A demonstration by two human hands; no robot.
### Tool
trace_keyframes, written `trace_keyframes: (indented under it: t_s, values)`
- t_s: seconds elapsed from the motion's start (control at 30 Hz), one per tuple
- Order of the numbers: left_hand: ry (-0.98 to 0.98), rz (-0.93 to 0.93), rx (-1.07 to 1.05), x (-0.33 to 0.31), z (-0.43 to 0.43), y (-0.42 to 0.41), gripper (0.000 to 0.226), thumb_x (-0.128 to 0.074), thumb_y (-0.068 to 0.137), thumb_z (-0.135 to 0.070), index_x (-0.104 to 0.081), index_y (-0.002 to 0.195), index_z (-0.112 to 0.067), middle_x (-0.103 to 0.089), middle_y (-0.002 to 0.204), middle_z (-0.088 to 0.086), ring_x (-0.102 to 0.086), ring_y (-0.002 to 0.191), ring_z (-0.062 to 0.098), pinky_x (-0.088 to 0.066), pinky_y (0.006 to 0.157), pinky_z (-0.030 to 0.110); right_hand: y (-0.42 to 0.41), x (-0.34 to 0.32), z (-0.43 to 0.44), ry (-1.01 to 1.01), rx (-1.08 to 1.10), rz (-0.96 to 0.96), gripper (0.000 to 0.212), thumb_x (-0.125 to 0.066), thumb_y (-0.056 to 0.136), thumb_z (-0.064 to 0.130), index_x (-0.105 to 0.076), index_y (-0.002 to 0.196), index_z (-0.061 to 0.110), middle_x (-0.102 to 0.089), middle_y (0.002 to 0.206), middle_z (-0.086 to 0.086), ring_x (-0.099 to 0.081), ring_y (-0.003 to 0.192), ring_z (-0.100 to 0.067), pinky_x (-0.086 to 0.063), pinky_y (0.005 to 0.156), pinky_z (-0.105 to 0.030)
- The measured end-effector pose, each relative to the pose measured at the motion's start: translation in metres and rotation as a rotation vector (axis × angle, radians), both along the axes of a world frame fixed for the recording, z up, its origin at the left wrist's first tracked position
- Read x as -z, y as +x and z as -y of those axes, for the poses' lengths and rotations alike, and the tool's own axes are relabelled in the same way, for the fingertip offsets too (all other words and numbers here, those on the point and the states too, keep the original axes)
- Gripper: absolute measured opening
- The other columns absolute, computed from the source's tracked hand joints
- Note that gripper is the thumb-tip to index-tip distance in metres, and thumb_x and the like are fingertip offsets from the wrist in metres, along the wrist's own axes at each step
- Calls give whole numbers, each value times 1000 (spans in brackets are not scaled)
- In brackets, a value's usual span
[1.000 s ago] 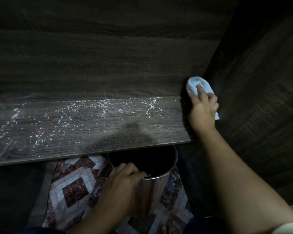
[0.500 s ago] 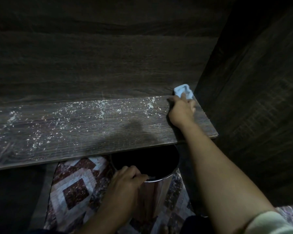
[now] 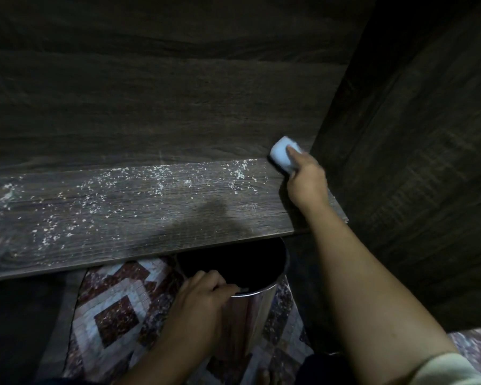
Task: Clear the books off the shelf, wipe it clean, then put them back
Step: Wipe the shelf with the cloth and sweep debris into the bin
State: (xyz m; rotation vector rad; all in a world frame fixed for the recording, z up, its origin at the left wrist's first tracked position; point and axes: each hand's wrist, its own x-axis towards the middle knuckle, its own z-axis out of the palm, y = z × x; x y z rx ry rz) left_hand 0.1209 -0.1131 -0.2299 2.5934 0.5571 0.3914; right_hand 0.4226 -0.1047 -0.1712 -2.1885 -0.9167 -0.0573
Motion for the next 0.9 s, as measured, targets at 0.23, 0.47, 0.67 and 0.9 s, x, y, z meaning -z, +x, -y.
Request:
trace_keyframes:
  t_s: [0.23,0.47,0.67,0.9]
  values:
    - [33,6,-16,3,-3,-5,39,-44,70,-25,-72,96,-27,-53,84,-10,-48,74,12,-33,65,23,2,16,12,-406,126,224,58,-47,88,5,-39,144,17,-19,158,-12,-12,144,-37,-15,117,-42]
    - [56,-20,-18,5,-2,-5,37,-47,69,-23,-72,96,-28,-53,83,-11,-47,75,11,-30,65,22,-37,3,-11,-252,-178,-46,55,-46,90,1,-47,142,18,-24,158,-10,-22,145,-29,-20,117,-30]
    - [54,-21,-27,3,-1,-4,39,-44,69,-23,-73,95,-28,-53,81,-10,-50,73,12,-31,64,22,-45,0,-2,97,-113,-166,45,-42,90,-7,-60,128,6,-47,143,-14,-42,135,-23,-20,107,-10]
    - [29,2,-41,-2,-3,-6,42,-41,68,-25,-72,96,-28,-52,81,-10,-51,72,14,-44,60,28,0,8,36,-397,91,293,55,-48,85,2,-47,139,11,-29,155,-9,-9,146,-35,-14,119,-39]
